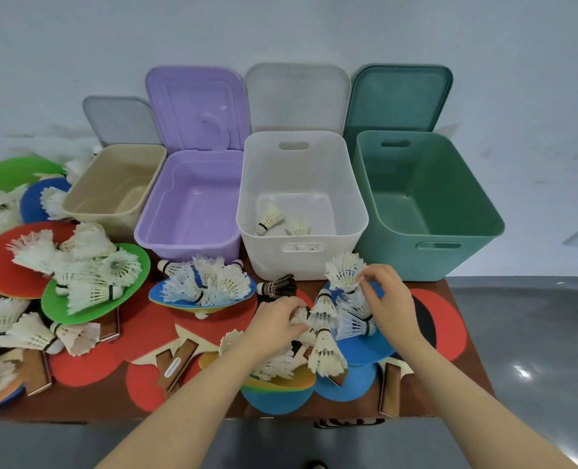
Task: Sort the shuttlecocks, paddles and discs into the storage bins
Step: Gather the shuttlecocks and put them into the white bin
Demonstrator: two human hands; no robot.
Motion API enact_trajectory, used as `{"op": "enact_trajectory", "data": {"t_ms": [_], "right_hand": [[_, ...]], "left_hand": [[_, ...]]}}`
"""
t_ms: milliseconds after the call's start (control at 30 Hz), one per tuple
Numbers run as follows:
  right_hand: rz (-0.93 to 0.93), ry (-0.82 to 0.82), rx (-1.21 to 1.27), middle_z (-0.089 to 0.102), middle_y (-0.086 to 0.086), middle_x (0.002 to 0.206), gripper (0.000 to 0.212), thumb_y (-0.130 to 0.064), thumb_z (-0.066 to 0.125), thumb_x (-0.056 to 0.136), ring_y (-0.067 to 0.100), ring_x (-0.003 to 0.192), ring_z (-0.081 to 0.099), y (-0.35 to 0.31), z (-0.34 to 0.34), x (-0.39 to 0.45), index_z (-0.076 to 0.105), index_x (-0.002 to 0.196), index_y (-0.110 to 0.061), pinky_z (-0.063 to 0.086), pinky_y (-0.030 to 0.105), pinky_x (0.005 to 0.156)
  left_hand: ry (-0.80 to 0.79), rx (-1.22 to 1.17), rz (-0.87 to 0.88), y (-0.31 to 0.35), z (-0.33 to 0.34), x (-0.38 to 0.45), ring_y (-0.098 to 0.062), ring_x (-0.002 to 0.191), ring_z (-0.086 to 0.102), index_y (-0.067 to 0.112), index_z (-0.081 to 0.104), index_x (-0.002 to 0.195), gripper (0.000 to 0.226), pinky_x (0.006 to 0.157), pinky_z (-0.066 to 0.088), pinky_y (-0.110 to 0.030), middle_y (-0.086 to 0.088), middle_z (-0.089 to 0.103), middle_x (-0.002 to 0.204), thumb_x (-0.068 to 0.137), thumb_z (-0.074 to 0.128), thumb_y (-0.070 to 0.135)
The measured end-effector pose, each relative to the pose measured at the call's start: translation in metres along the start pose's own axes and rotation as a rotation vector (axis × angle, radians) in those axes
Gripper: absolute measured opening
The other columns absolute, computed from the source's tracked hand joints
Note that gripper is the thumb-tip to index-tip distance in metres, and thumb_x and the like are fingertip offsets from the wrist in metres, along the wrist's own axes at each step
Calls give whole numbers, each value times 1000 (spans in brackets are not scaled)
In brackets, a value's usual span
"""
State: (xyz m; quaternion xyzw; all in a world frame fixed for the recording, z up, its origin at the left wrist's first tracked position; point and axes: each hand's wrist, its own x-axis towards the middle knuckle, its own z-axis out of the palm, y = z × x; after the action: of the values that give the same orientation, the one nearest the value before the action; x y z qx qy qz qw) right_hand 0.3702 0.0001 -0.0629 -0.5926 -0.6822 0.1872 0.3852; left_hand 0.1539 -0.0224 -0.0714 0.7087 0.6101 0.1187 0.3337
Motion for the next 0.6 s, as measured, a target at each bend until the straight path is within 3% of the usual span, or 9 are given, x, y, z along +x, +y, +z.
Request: {"op": "enact_trajectory", "data": {"t_ms": [100, 300, 500, 600], "right_hand": [[6, 28, 29, 58, -5, 94, 7, -5, 59, 88, 8, 86, 56, -9, -2, -3, 62, 90, -11, 45, 22, 78], [-41, 126, 73, 59, -6, 92, 9, -4, 58, 88, 6, 81, 56, -29, -14, -1, 62, 90, -12, 49, 28, 72], [-148, 188, 140, 59, -5, 90, 10, -3, 58, 89, 2, 79, 56, -62, -31, 24, 63, 90, -11, 43, 12, 67], [-164, 205, 152, 56, -11, 90, 9, -6, 59, 88, -2, 80, 55, -77, -35, 47, 65, 89, -13, 42, 12, 66]], "left_hand": [[75, -17, 32, -1, -2, -5, -17, 108, 54, 21, 52, 127, 42, 97, 42, -35, 2, 59, 118, 87, 61, 29], [374, -111, 140, 10, -24, -8, -16, 109, 53, 16, 56, 125, 41, 99, 40, -38, 0, 59, 118, 86, 64, 27], [654, -46, 296, 29, -64, -4, -17, 104, 55, 14, 60, 119, 36, 89, 31, -25, 0, 62, 111, 86, 65, 26], [754, 14, 336, 41, -93, 9, -19, 96, 57, 13, 61, 116, 38, 82, 28, -20, -2, 63, 105, 86, 55, 34]]}}
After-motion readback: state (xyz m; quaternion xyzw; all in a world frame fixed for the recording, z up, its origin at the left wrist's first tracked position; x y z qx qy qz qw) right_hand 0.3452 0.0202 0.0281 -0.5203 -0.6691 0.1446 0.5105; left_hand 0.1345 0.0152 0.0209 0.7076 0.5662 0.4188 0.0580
